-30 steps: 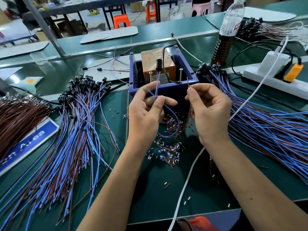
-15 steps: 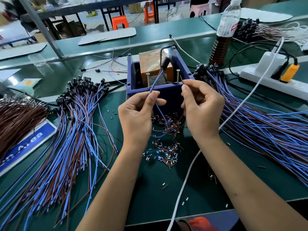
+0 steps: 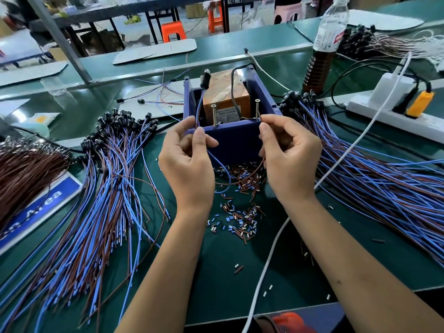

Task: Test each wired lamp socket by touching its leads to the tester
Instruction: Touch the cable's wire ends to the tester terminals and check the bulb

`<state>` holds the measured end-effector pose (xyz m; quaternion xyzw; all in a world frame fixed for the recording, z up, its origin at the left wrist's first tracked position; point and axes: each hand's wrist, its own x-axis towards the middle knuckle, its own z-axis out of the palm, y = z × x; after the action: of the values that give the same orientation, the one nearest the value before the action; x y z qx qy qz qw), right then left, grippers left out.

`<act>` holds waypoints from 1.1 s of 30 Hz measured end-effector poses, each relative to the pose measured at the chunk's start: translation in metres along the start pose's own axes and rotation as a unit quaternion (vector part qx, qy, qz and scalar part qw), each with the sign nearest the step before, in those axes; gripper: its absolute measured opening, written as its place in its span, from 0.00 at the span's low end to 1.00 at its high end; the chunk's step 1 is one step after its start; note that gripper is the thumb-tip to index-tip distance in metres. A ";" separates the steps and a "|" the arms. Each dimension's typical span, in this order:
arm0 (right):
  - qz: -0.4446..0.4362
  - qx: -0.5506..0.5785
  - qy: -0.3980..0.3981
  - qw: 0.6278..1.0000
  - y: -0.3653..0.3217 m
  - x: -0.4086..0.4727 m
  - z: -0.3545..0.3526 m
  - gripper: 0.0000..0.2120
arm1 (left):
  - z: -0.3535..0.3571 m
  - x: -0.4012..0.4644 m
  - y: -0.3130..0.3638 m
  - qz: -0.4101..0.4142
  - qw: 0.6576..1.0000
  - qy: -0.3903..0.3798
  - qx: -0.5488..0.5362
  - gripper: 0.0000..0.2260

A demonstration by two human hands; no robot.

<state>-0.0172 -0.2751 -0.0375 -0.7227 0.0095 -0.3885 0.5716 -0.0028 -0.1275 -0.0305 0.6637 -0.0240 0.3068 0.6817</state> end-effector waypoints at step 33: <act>-0.007 -0.010 -0.002 1.000 0.001 0.000 -0.001 0.08 | 0.007 0.003 0.000 -0.065 0.995 -0.005 -0.075 0.06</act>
<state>-0.0173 -0.2768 -0.0380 -0.7291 0.0075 -0.3911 0.5616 0.0023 -0.1327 -0.0281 0.6122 -0.0073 0.2559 0.7481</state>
